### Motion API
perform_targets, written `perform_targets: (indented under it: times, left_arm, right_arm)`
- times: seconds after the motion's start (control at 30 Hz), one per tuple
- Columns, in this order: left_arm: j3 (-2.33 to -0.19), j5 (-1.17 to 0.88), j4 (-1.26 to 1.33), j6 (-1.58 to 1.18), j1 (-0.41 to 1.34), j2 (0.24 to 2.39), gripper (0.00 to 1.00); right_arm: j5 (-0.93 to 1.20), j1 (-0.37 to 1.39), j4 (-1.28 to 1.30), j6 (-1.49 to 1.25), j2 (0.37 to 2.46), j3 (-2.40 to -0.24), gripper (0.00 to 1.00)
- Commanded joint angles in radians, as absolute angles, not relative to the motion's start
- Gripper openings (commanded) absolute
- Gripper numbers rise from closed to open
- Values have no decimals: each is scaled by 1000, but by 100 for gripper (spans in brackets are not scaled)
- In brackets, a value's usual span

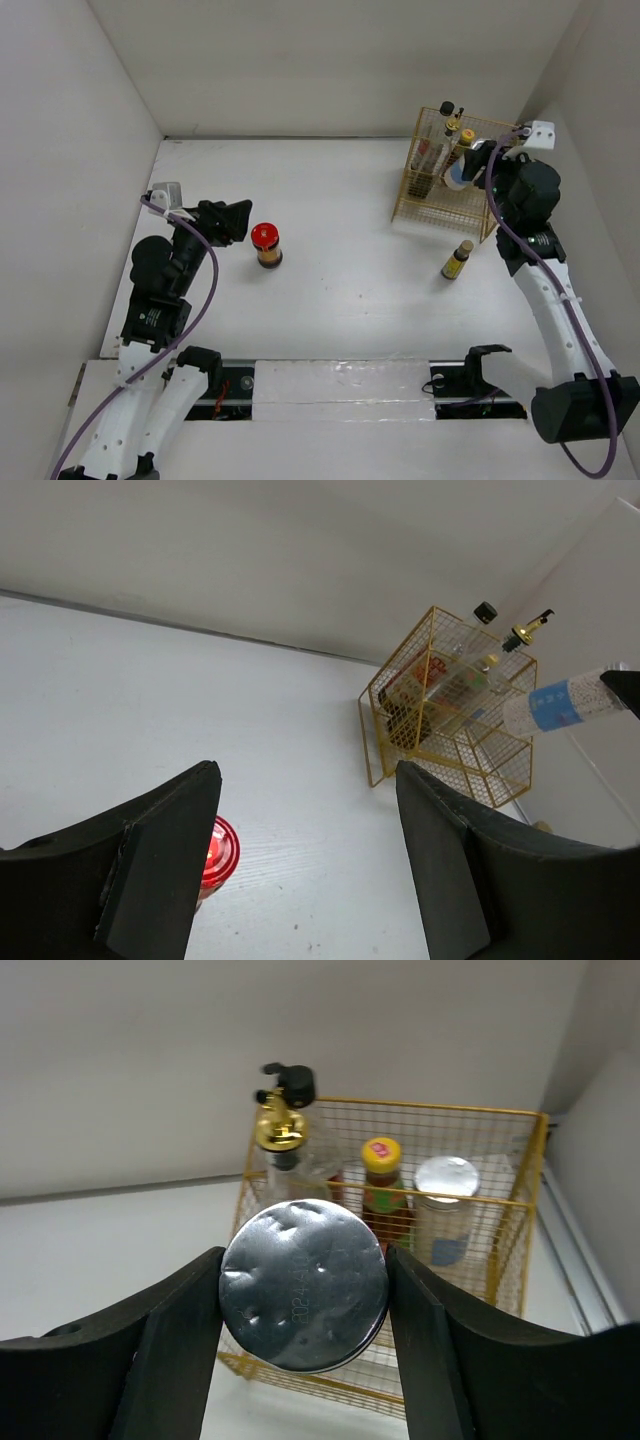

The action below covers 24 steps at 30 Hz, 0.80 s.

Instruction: Organize the condiment bottles

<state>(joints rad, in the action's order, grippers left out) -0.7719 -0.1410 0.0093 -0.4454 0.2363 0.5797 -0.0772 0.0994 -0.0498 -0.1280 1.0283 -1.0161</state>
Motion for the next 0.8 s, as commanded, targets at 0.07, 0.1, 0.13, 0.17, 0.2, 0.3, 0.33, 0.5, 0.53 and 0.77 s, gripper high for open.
perform_targets:
  times: [0.07, 0.1, 0.13, 0.17, 0.2, 0.3, 0.33, 0.5, 0.53, 0.77]
  left_arm:
    - [-776, -167, 55, -440, 242, 589, 66]
    - [-776, -167, 55, -440, 242, 589, 66]
    - [-776, -167, 55, -440, 242, 589, 66]
    - [-776, -167, 55, -440, 242, 589, 66]
    - [-776, -167, 55, -440, 242, 589, 66]
    - [-776, -167, 55, -440, 242, 589, 66]
    - [-776, -158, 55, -440, 242, 589, 66]
    - [-776, -158, 55, -440, 242, 589, 66]
    - [-776, -158, 55, -440, 242, 589, 66]
    - [-776, -158, 55, -440, 242, 589, 66]
  right_arm:
    - [-71, -8, -103, -163, 1041, -1084, 30]
    - [-71, -23, -115, -163, 1063, -1098, 30]
    - [-46, -47, -115, -163, 1087, -1117, 29]
    - [-28, -57, -115, -163, 1113, -1158, 29]
    - [-14, -57, -139, -163, 1162, -1175, 29]
    - [5, -57, -153, -150, 1238, -1232, 29]
    - [5, -57, -176, -150, 1253, -1241, 29]
    - [5, -57, -176, -150, 1327, -1272, 29]
    - [5, -57, -186, -150, 1348, -1272, 29]
    - [-6, -38, -196, -141, 1463, -1272, 29]
